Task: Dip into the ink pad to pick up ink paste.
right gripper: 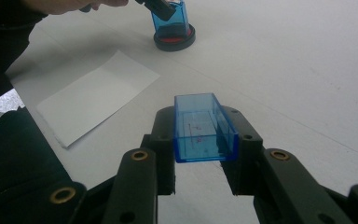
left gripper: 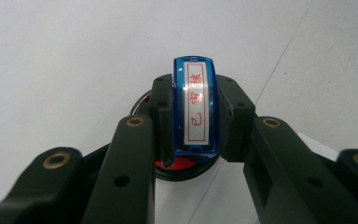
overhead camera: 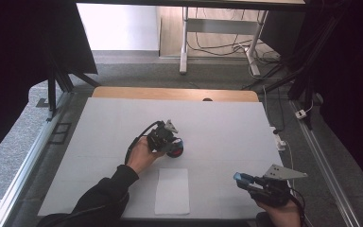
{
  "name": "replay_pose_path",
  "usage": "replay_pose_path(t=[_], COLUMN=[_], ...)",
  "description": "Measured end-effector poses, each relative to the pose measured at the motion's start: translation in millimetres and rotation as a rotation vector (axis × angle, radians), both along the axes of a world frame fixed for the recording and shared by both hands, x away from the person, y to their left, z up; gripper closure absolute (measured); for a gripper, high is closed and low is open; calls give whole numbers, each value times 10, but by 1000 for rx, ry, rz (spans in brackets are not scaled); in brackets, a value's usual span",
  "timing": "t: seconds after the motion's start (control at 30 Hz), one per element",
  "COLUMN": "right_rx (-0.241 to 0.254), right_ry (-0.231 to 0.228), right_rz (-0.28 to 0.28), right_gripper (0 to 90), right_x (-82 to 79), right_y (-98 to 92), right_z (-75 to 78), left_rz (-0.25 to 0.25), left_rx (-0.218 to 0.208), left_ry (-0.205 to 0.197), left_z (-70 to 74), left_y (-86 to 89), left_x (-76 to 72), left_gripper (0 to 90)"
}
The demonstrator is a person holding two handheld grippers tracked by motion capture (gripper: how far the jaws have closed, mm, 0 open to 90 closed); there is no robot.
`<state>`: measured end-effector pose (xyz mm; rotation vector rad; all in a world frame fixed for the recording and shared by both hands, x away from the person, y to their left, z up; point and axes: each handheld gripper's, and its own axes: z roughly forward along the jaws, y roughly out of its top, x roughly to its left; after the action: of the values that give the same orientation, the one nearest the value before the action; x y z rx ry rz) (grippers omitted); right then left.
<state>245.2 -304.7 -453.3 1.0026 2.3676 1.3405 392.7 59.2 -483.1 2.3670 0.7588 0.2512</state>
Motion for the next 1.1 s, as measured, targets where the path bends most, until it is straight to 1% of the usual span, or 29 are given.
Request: replay_pose_path(t=[0.03,0.17,0.43,0.53,0.6,0.73,0.87,0.97,1.03,1.1], right_rx=[0,0,0,0,0,-1,-2,-6,-3,-2], right_ry=[0,1,1,1,1,1,1,2,1,1], right_rz=[0,1,0,0,0,0,-1,0,-1,-1], right_gripper=[686,685,686,686,686,686,686,686,686,686], right_x=[0,0,-1,0,0,1,0,0,0,0], right_y=[0,0,0,-1,-1,1,2,1,2,2], right_z=[0,0,0,0,0,-1,-1,1,0,0], left_rz=[5,15,29,31,32,19,12,2,-1,1], left_rx=[-11,-32,-121,-135,-130,-77,-37,2,15,3], left_ry=[5,29,102,115,109,68,31,2,-8,-6], left_z=[-4,-10,-50,-57,-55,-31,-17,-6,-3,-11], left_y=[2,24,142,161,149,91,35,-3,-14,-3], left_x=[5,33,121,137,128,81,33,-1,-17,-11], left_gripper=[709,709,709,709,709,709,709,709,709,709])
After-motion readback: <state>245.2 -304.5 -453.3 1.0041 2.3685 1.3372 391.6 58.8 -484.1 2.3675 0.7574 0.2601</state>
